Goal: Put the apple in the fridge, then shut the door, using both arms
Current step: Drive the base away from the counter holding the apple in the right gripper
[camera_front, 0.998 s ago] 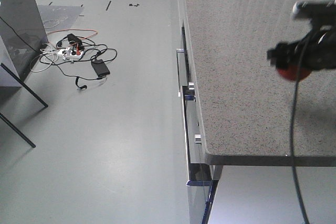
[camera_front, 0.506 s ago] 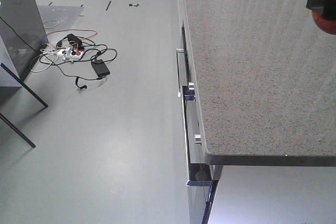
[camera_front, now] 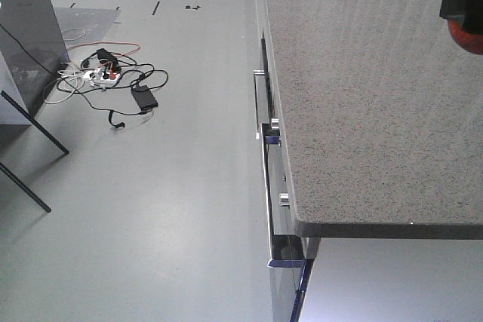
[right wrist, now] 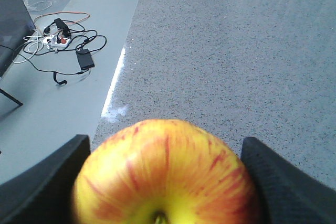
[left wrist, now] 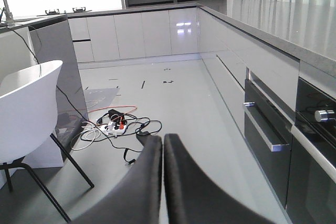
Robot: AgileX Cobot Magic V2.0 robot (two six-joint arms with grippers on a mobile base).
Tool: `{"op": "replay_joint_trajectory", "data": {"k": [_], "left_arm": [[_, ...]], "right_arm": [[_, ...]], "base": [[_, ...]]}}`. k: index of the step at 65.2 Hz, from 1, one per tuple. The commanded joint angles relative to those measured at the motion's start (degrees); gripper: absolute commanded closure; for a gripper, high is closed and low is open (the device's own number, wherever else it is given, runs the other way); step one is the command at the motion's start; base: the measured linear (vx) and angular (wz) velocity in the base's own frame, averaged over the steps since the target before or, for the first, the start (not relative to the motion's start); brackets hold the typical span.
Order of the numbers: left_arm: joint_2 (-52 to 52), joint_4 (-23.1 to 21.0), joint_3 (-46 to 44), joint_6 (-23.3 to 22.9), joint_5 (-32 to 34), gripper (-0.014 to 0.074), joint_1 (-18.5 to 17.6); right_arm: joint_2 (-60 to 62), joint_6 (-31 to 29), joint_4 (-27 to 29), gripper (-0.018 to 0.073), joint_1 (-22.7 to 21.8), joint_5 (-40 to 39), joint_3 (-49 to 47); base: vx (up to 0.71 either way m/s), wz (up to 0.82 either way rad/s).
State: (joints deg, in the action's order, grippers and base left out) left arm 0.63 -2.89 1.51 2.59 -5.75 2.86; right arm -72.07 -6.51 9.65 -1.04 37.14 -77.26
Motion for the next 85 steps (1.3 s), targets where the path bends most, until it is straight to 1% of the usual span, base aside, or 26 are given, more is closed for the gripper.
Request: {"op": "replay_joint_trajectory", "data": {"k": [1,59,85], "left_arm": [[0.89,-0.11,0.89,-0.32,4.42,0.0603,-0.26],[0.89,-0.11,0.89,-0.32,4.42,0.0603,-0.26],[0.89,-0.11,0.89,-0.32,4.42,0.0603,-0.26]], "right_arm": [[1.61,-0.61,0.36,0.0331,-0.11,-4.53,-2.01],[1.61,-0.61,0.34,0.0331,-0.11,-4.10,-2.01],[1.61,-0.61,0.34,0.0331,-0.11,-4.10,-2.01]], "base": [[0.00,0.00],[0.00,0.02],[0.02,0.24]]}}
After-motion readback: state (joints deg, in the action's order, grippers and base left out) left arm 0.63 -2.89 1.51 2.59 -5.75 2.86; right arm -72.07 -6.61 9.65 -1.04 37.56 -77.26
